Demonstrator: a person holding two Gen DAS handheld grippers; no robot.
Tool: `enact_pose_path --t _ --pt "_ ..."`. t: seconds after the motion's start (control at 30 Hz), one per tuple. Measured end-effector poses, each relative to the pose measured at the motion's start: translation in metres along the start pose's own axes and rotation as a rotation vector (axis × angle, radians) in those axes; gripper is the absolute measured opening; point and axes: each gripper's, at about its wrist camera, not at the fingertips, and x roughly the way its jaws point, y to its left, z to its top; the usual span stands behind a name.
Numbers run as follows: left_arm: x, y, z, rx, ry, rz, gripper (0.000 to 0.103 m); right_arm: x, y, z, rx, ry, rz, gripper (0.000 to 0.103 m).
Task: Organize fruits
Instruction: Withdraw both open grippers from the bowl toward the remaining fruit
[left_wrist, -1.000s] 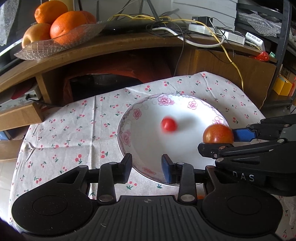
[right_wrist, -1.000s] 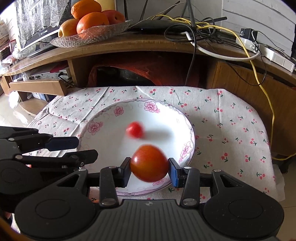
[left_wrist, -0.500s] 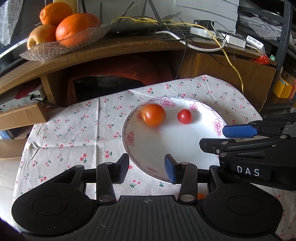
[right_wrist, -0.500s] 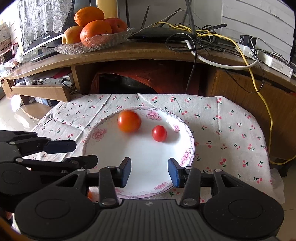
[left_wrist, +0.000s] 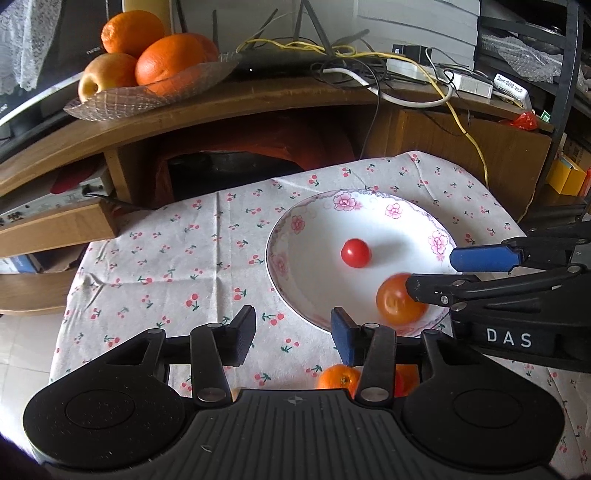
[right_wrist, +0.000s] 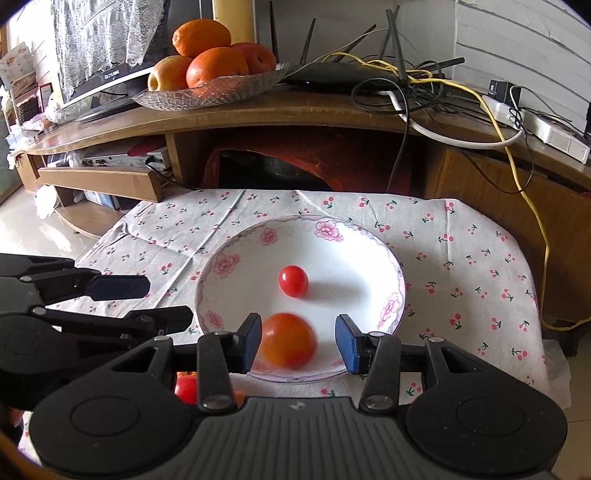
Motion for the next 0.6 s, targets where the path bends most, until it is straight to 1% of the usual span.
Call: enact_pose_path --t 0.37,0.6 --pt "-0.021 0.011 -0.015 -0.018 0.013 0.007 0.054 -0.016 0.009 -0.012 -0.010 0.014 0.026 0.044" --pt "-0.034 0.015 -0.028 -0.022 0.025 -0.005 0.054 -0.025 0.017 -0.025 -0.020 0.037 0.046 0.044"
